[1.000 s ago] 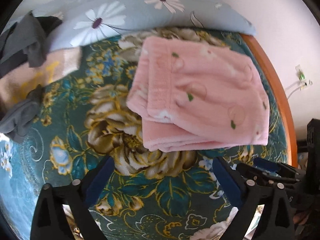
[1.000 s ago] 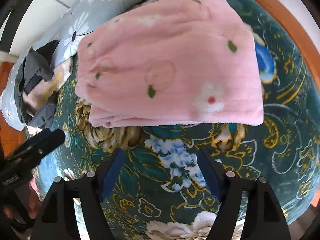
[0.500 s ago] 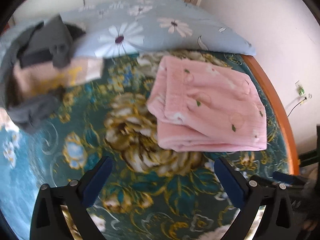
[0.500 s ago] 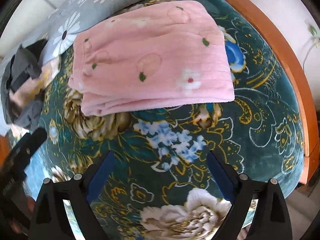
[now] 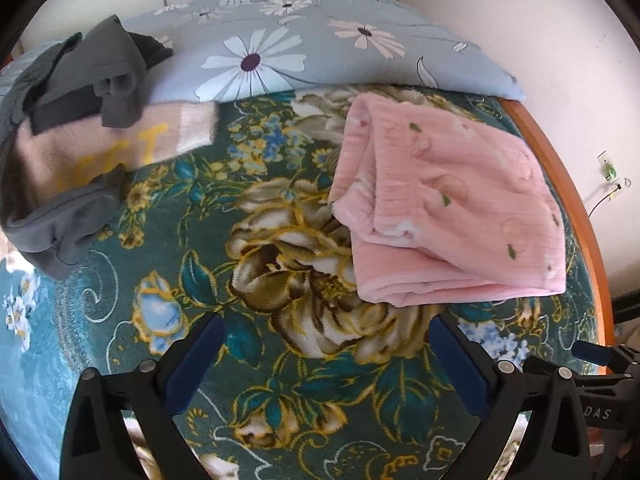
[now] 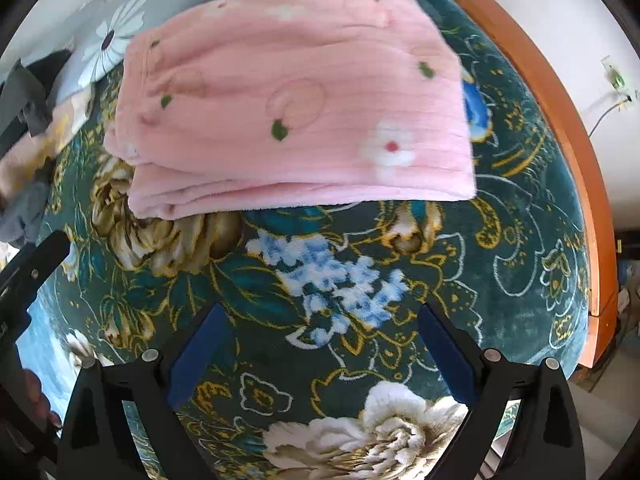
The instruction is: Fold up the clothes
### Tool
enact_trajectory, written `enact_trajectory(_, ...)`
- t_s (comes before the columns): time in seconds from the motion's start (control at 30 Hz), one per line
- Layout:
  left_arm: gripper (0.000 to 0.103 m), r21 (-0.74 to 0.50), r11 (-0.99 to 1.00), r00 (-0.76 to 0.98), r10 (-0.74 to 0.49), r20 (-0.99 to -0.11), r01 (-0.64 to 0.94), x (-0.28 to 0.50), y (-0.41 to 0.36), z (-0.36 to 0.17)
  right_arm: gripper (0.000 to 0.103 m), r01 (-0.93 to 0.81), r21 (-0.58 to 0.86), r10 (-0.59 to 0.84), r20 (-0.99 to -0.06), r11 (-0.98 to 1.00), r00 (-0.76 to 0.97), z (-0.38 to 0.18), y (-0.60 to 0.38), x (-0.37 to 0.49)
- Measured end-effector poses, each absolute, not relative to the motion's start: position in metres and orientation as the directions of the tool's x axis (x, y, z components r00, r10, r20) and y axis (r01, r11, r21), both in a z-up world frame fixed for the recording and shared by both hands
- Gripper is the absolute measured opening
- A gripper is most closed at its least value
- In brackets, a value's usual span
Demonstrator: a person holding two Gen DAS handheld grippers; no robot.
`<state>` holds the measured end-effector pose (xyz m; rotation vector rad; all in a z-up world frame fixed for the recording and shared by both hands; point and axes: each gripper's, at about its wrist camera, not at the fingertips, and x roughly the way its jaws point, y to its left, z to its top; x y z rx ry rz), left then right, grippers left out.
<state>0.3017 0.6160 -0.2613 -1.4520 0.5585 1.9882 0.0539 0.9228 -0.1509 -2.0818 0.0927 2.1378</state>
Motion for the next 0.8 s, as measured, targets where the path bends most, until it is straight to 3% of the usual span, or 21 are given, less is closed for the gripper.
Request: enact_trajectory(0.8,0.103,-0.056,-0.639,-0.101,0.206,-0.973,-0.767,0.276,0.641,-0.326,0.097,-0.190,-0.099,0.095,-0.995,-0.977,0.030,-0.204,0.907,0.012)
